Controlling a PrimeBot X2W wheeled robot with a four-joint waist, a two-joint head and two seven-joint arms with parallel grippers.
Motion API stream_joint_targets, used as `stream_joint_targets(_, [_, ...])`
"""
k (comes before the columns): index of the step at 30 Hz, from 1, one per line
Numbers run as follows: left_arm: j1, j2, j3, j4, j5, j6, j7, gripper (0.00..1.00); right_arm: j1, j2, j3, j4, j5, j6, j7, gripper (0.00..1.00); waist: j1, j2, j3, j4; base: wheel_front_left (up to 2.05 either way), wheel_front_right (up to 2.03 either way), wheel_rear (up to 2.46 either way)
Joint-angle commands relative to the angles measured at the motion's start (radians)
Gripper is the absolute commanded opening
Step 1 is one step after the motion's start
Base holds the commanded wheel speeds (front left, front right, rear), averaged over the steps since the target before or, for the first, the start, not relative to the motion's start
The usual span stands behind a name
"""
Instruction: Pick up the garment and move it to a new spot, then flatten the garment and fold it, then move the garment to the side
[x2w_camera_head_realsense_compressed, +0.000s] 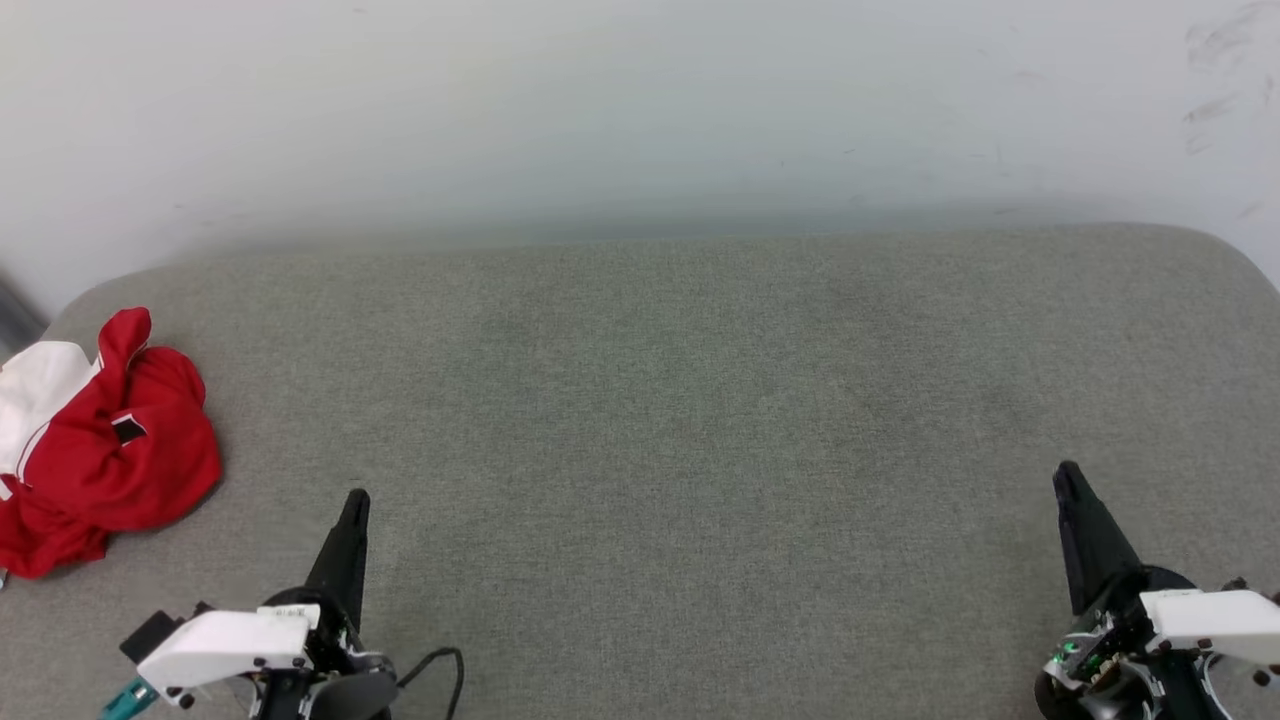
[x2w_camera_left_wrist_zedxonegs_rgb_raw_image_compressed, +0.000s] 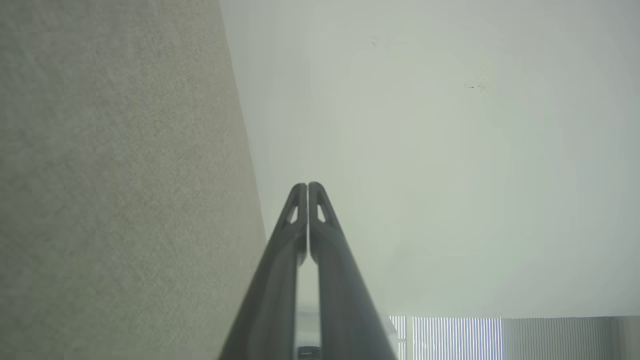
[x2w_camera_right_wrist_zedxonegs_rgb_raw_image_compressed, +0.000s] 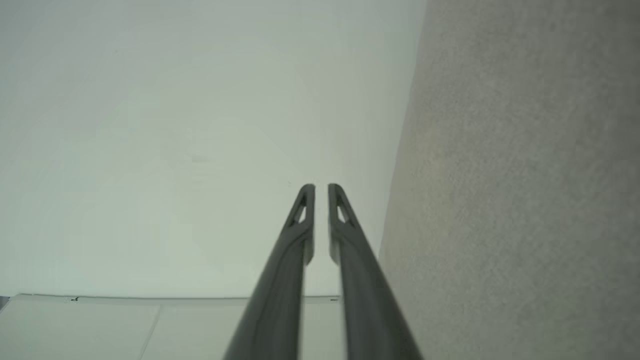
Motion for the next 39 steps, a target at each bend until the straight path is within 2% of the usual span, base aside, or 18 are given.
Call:
stream_joint_targets(1, [0.004, -0.001, -0.001, 0.003, 0.0, 0.0, -0.001, 1.0, 0.004, 0.0, 0.001, 0.005, 0.0, 0.0, -0.001, 1.0, 0.0, -0.0001, 0.0, 0.0, 0.0, 0.0, 0.0])
stream_joint_targets(4, [0.032, -0.003, -0.005, 0.031, 0.0, 0.0, -0.003, 1.0, 0.03, 0.001, 0.001, 0.033, -0.001, 0.0, -0.001, 1.0, 0.0, -0.0001, 0.0, 0.0, 0.0, 0.0, 0.0])
stream_joint_targets(11, [0.043, -0.003, -0.003, -0.001, 0.03, 0.0, -0.039, 1.0, 0.04, 0.001, 0.002, 0.02, -0.036, 0.0, -0.038, 1.0, 0.0, -0.0001, 0.001, 0.0, 0.0, 0.0, 0.0])
stream_joint_targets(21, [0.042, -0.002, 0.021, -0.052, 0.176, 0.019, -0.086, 1.0, 0.049, 0.001, -0.013, -0.035, -0.197, 0.0, -0.085, 1.0, 0.0, -0.0001, 0.005, 0.0, 0.0, 0.0, 0.0])
stream_joint_targets(39, [0.065, -0.002, -0.029, -0.198, 0.58, 0.149, -0.158, 1.0, 0.077, 0.001, 0.019, -0.177, -0.585, 0.0, -0.158, 1.0, 0.0, -0.0001, 0.013, 0.0, 0.0, 0.0, 0.0])
